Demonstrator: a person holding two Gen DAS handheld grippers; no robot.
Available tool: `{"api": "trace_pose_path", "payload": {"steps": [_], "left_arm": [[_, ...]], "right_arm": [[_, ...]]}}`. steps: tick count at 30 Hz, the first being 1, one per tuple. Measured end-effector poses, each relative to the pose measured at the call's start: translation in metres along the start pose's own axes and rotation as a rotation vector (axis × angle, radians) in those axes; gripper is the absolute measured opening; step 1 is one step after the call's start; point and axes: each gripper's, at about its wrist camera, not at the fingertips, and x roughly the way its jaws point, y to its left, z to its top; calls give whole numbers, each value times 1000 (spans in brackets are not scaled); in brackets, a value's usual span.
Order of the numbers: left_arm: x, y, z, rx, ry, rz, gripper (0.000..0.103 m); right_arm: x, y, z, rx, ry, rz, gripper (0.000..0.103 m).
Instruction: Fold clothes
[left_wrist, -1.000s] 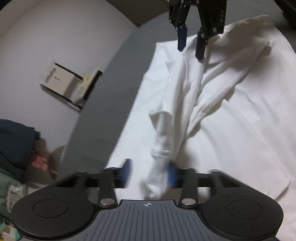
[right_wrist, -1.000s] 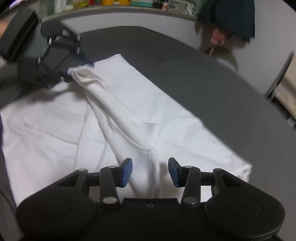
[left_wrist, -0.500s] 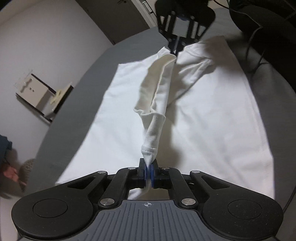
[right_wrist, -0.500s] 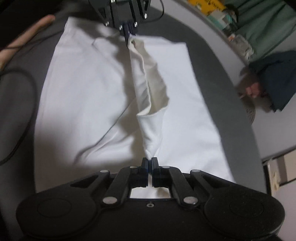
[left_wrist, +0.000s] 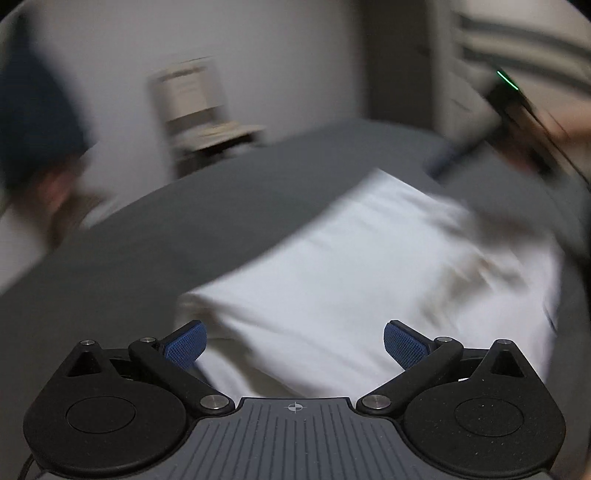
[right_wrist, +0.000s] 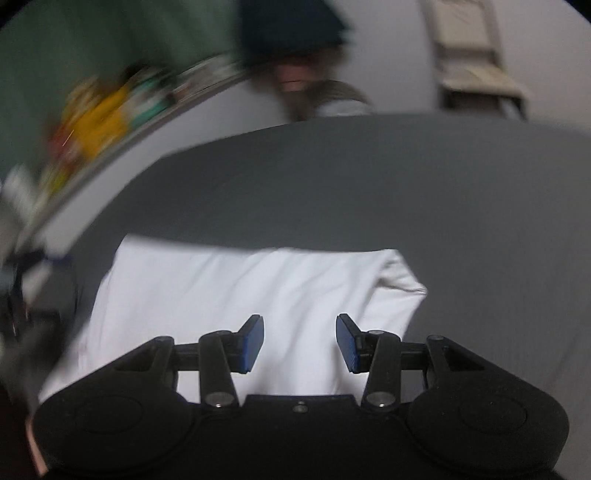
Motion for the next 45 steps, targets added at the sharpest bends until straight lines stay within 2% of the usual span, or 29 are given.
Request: {"api": "trace_pose_path", "payload": {"steps": [3, 5, 8, 11, 14, 19, 20, 21, 22, 23, 24, 25, 26, 29, 31, 35, 37, 38, 40, 43, 45], "left_arm": [[29, 37, 6, -287, 5, 35, 102], [46, 60, 4, -493, -6, -2, 102], [73, 84, -3, -732, 10, -38, 102], [94, 96, -11, -877, 45, -68, 102], [112, 102, -17, -972, 89, -94, 100], [130, 118, -28, -1154, 75, -90, 97], [132, 121, -30, -1183, 77, -75, 95], [134, 124, -31, -1213, 79, -61, 82], [136, 126, -33, -1234, 85, -41, 59], [140, 124, -34, -1233, 105, -7, 48], [142, 124, -35, -1225, 124, 23, 30], [144, 125, -35, -1199, 141, 39, 16], [144, 125, -35, -1176, 156, 49, 11], [143, 122, -34, -1107, 150, 75, 8], [134, 115, -25, -1025, 101, 124, 8], [109, 112, -14, -940, -117, 163, 7], [107, 114, -12, -923, -176, 186, 8], [109, 117, -12, -916, -182, 195, 8], [118, 124, -9, -886, -144, 228, 8], [144, 127, -10, -850, -16, 245, 8], [148, 125, -6, -816, 0, 235, 11]], "right_arm": [[22, -23, 11, 155, 22, -40, 43], [31, -38, 15, 254, 34, -23, 43], [44, -57, 18, 392, 52, 12, 43], [56, -68, 18, 465, 37, 35, 43], [65, -76, 17, 515, 27, 61, 43], [84, -87, 17, 564, 33, 34, 43], [87, -88, 17, 577, 32, 32, 42], [90, -89, 18, 590, 31, 29, 41], [90, -89, 20, 595, 28, 19, 32], [89, -88, 22, 588, 27, -7, 24], [91, -87, 24, 579, 34, -28, 9], [93, -85, 26, 569, 41, -48, 9], [92, -85, 28, 566, 43, -43, 8], [89, -80, 35, 538, 38, -43, 7], [82, -75, 38, 515, 1, -37, 7], [67, -69, 51, 455, -110, -8, 7], [68, -70, 58, 451, -156, -4, 7], [71, -72, 63, 463, -172, -3, 7], [83, -75, 70, 453, -166, -23, 7], [101, -81, 68, 468, -109, -54, 8], [113, -85, 67, 478, -70, -74, 9]]}}
